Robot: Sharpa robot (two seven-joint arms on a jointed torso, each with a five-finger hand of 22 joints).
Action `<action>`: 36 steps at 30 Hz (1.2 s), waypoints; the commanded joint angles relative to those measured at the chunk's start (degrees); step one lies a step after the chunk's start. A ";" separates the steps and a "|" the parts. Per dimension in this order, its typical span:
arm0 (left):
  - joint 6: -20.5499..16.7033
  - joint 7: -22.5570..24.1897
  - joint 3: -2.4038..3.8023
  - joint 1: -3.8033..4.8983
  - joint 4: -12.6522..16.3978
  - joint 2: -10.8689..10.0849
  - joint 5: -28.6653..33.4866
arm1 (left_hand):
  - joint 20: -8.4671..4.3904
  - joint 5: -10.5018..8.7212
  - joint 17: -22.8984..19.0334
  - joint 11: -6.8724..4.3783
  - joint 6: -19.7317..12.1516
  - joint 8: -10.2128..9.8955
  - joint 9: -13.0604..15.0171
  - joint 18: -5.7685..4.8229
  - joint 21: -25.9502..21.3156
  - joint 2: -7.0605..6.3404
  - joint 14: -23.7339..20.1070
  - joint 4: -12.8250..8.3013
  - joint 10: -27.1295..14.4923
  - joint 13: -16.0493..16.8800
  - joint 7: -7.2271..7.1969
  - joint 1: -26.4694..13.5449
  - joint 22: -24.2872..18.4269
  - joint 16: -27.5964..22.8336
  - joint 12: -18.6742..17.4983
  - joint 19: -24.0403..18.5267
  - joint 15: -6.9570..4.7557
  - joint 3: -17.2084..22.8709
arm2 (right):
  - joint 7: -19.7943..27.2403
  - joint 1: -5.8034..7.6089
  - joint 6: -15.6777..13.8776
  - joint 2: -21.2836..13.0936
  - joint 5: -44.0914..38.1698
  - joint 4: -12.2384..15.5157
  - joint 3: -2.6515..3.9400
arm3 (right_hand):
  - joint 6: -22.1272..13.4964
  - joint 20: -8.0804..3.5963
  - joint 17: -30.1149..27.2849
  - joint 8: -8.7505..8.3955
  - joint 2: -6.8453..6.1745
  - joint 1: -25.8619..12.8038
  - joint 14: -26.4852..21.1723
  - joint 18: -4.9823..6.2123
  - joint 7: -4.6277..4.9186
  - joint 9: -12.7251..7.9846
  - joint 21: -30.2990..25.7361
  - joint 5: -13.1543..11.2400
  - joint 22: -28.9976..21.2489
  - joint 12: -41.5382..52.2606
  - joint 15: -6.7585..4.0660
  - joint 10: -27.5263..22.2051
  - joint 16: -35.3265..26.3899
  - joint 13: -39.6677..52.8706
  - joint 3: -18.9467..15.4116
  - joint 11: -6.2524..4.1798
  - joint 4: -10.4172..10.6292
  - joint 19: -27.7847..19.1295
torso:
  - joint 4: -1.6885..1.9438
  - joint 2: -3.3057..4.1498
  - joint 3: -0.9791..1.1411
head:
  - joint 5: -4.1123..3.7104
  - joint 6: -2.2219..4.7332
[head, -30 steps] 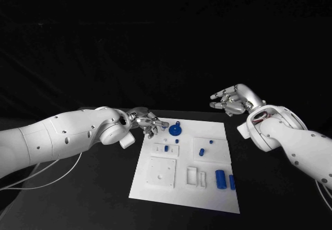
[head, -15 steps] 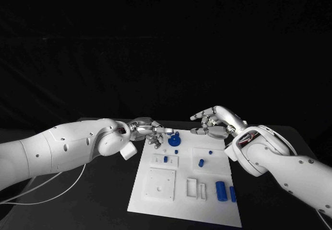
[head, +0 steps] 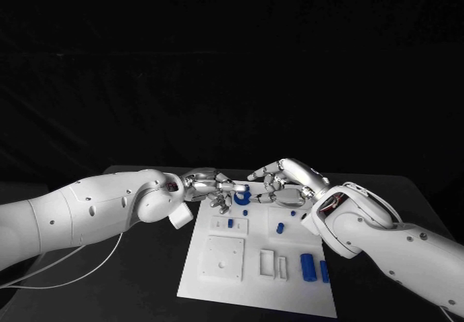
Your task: Assemble the parts on the task board
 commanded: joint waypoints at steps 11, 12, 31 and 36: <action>2.26 1.16 0.04 -0.01 0.62 0.33 -2.19 | 0.12 -0.46 -0.25 -2.12 0.67 -0.32 -0.52 -0.87 -0.23 2.04 -0.45 -5.58 2.07 0.15 0.03 1.78 0.80 0.42 -0.32 -0.18 -0.13 5.03 | 1.03 -0.04 -0.49 0.47 0.28 0.35 -1.02 | 1.69 0.03 -0.26 -0.21 0.99 -1.52 -0.28 0.25 -0.51 -0.06 0.25 -0.32 3.12 0.67 -0.20 -0.15 0.50 -0.09 3.83 -0.26 2.50 0.90 | 0.06 -0.03 0.00 | -0.03 -0.62; 2.34 1.13 0.04 -0.01 0.66 0.34 -2.25 | 0.12 -0.51 -0.28 -2.12 0.70 -0.34 -0.59 -0.88 -0.22 2.01 -0.46 -5.57 2.08 0.16 0.03 1.83 0.80 0.43 -0.32 -0.19 -0.13 4.97 | 1.02 -0.04 -0.52 0.49 0.33 0.30 -1.05 | 1.70 0.03 -0.26 -0.21 0.93 -1.55 -0.28 0.25 -0.51 -0.06 0.26 -0.33 3.12 0.70 -0.20 -0.14 0.51 -0.08 4.03 -0.26 2.55 0.90 | 0.05 -0.01 0.02 | -0.02 -0.65; 2.86 0.93 0.04 0.00 0.96 0.61 -2.53 | 0.13 -0.81 -0.42 -2.13 0.82 -0.44 -1.01 -0.90 -0.22 1.92 -0.56 -5.29 2.04 0.19 0.00 2.06 0.79 0.52 -0.40 -0.26 -0.12 4.56 | 0.87 -0.04 0.92 0.92 0.57 -0.30 -1.75 | 6.36 -0.50 -0.18 -0.18 1.68 -2.32 0.03 -0.15 -1.88 0.12 1.35 -0.89 3.30 1.55 -0.80 0.70 0.69 0.59 7.41 -1.13 2.51 1.07 | -0.06 -0.01 0.05 | 0.06 -1.16; 2.72 0.98 0.04 0.00 0.92 0.60 -2.54 | 0.14 -0.86 -0.48 -2.13 0.83 -0.45 -1.11 -0.91 -0.22 1.91 -0.60 -5.18 1.98 0.18 0.00 2.11 0.79 0.51 -0.45 -0.27 -0.11 4.45 | 0.80 -0.04 1.45 0.83 0.58 -0.38 -1.81 | 7.76 -0.73 -0.12 -0.16 2.13 -2.65 0.06 -0.39 -2.31 0.15 1.66 -1.18 3.34 1.64 -0.99 0.82 0.66 0.79 8.17 -1.37 2.42 1.07 | -0.01 -0.02 0.04 | 0.06 -1.30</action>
